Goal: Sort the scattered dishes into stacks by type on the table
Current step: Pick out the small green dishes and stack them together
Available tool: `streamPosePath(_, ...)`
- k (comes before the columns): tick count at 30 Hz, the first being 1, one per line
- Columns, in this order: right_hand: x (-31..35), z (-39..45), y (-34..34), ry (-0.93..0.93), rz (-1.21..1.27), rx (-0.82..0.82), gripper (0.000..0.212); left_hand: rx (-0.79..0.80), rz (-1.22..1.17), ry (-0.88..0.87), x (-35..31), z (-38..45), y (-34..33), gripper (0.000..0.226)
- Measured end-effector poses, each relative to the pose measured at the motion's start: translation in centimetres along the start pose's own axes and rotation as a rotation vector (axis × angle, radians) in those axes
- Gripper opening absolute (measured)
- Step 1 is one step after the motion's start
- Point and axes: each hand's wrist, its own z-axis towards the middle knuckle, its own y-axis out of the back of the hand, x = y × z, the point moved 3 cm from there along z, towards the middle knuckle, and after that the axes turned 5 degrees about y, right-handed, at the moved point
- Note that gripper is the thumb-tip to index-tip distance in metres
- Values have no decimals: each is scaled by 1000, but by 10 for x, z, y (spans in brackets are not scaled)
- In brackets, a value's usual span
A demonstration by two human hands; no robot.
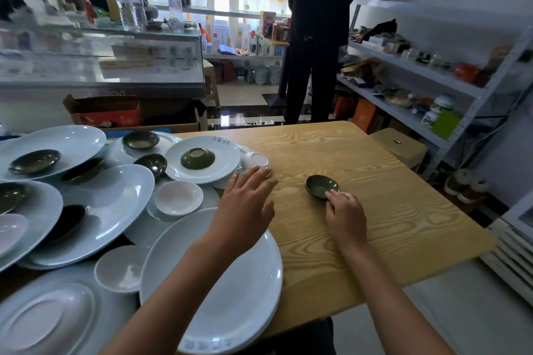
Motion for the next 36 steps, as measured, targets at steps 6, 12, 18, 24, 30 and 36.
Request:
streamPosePath(6,52,-4,6,67,117,-12,40,-96,-1,27,7,-8,13,46)
streamPosePath(12,161,4,9,326,230,-44,43,-154,61,162,43,-21,46,45)
streamPosePath(18,242,4,8,517,295,-3,42,-221,127,297,92,-49,87,45)
streamPosePath(24,305,-4,-7,643,310,96,47,-277,181,430,137,-82,119,44)
streamPosePath(30,339,-11,-23,683,306,182,48,-160,266,665,188,-108,128,37)
streamPosePath(36,352,-21,-32,706,326,225,47,-68,459,832,210,-128,121,24)
